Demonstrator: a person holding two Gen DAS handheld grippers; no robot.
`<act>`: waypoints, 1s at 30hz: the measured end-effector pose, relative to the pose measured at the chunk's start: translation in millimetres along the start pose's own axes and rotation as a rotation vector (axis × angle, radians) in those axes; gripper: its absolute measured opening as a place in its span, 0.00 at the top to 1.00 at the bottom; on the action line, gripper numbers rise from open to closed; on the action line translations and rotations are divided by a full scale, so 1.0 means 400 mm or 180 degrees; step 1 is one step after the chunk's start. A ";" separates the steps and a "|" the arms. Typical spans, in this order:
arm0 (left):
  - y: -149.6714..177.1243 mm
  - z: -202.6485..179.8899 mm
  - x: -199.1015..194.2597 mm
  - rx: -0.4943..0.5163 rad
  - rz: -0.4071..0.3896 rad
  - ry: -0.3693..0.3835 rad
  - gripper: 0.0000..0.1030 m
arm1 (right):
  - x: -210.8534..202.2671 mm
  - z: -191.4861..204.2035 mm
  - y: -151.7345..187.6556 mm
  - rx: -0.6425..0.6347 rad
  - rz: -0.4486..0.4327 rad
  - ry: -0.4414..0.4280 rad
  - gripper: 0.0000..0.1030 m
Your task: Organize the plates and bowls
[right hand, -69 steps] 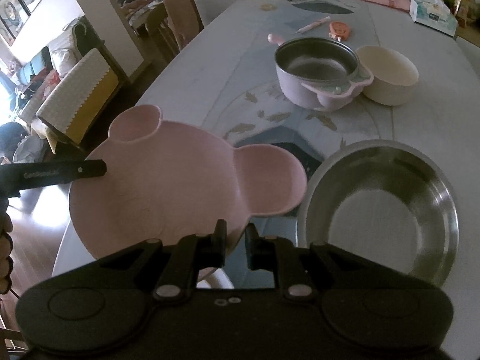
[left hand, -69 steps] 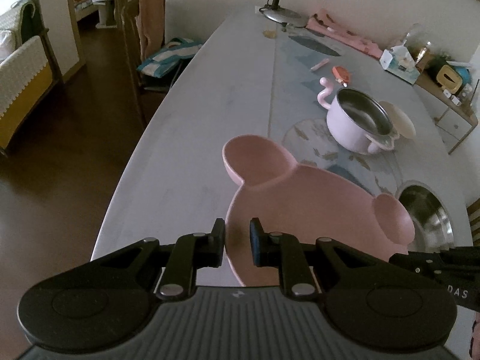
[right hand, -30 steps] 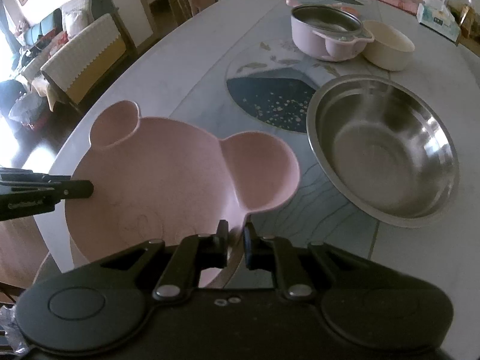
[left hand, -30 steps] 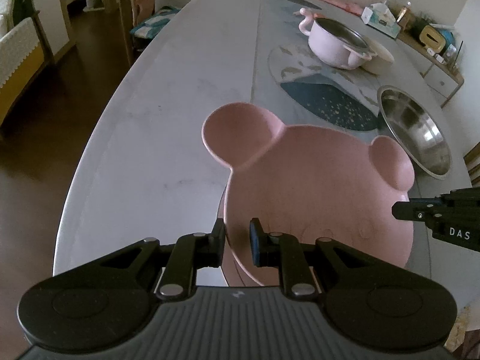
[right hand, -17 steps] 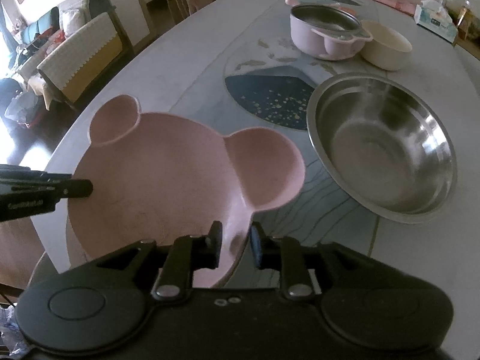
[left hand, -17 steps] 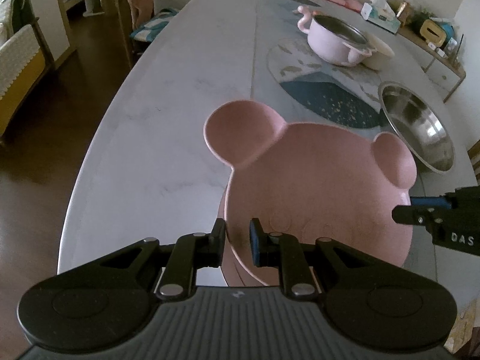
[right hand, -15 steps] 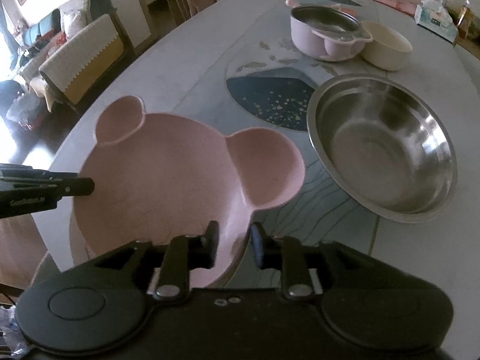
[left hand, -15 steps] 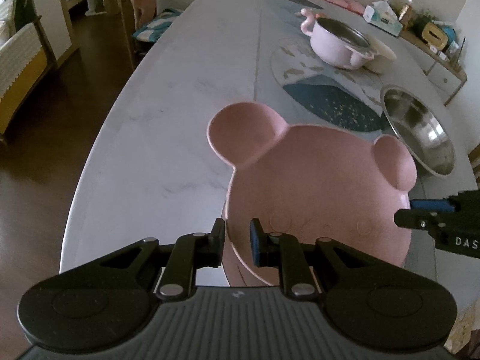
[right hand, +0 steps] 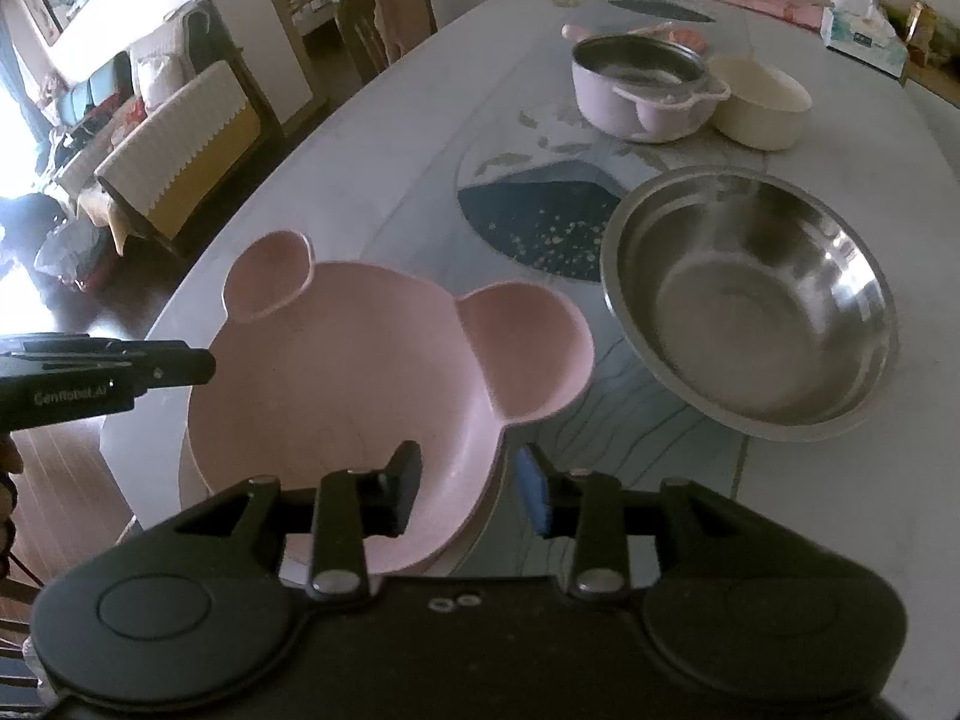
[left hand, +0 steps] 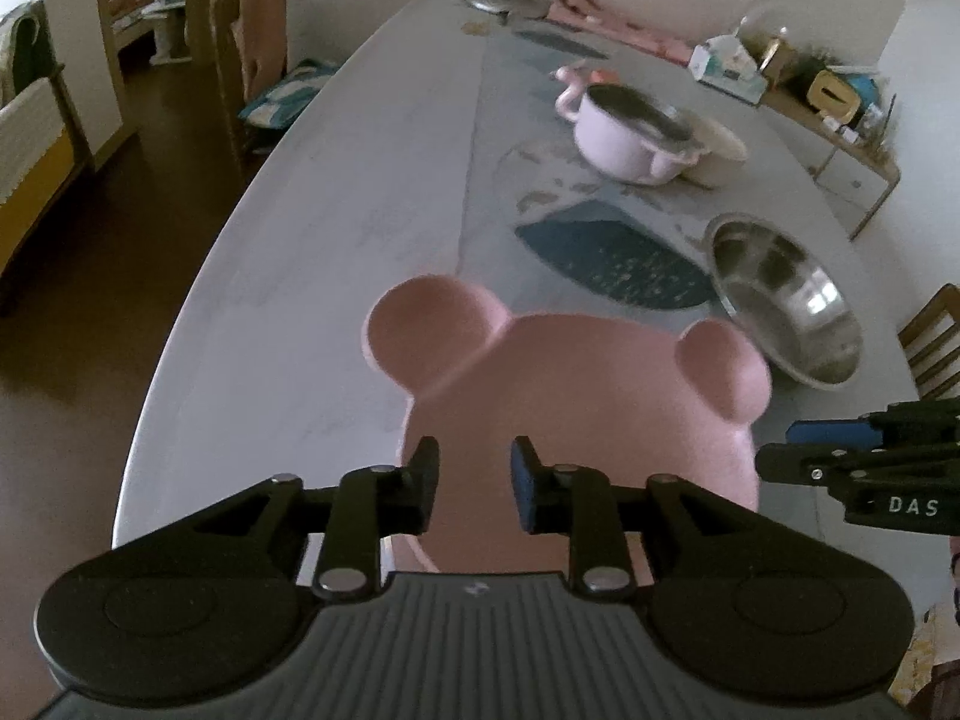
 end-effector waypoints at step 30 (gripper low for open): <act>-0.247 -0.381 0.167 0.0415 -0.0219 0.0290 0.30 | -0.103 -0.368 -0.161 0.0177 -0.0457 0.0425 0.29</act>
Point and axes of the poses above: each gripper's, at about its wrist camera, not at the fingertips, and x roughly the way its jaws point, z to its left, y to its underside, the point moved 9 cm from there along x, roughly the way its jaws point, and after that the axes turned 1 degree about -z, right-handed, at the moved point
